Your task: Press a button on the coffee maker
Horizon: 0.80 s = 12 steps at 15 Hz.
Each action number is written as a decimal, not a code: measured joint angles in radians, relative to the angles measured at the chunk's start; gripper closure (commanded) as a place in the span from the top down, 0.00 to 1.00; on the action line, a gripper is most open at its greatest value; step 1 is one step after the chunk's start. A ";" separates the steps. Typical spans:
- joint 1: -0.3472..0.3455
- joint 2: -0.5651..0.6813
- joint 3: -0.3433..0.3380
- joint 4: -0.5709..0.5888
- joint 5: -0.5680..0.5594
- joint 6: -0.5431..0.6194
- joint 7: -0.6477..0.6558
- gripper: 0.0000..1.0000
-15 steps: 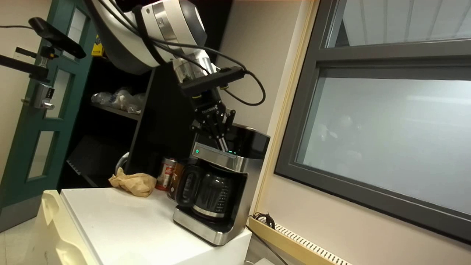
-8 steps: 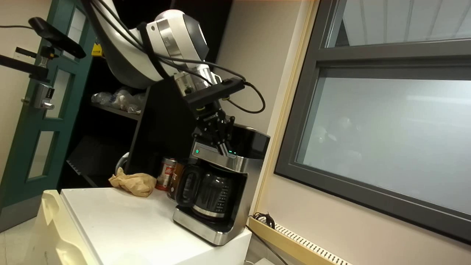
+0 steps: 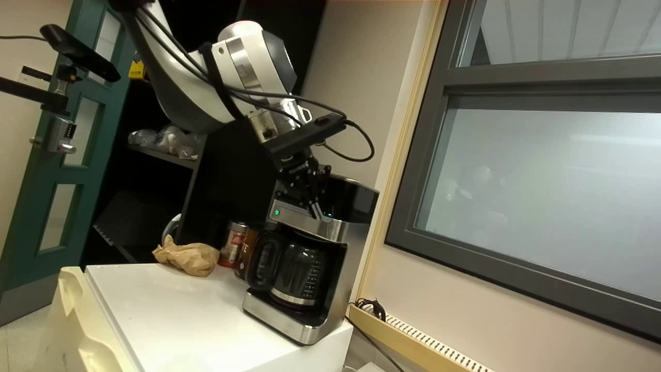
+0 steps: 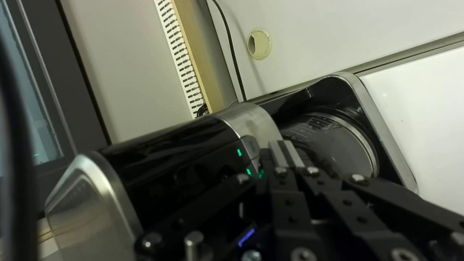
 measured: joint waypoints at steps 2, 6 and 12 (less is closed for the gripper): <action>0.000 0.010 0.000 0.006 0.000 0.001 -0.002 0.00; 0.000 0.031 0.000 0.020 0.000 0.002 -0.012 0.00; 0.000 0.034 -0.001 0.026 -0.006 0.020 -0.014 0.00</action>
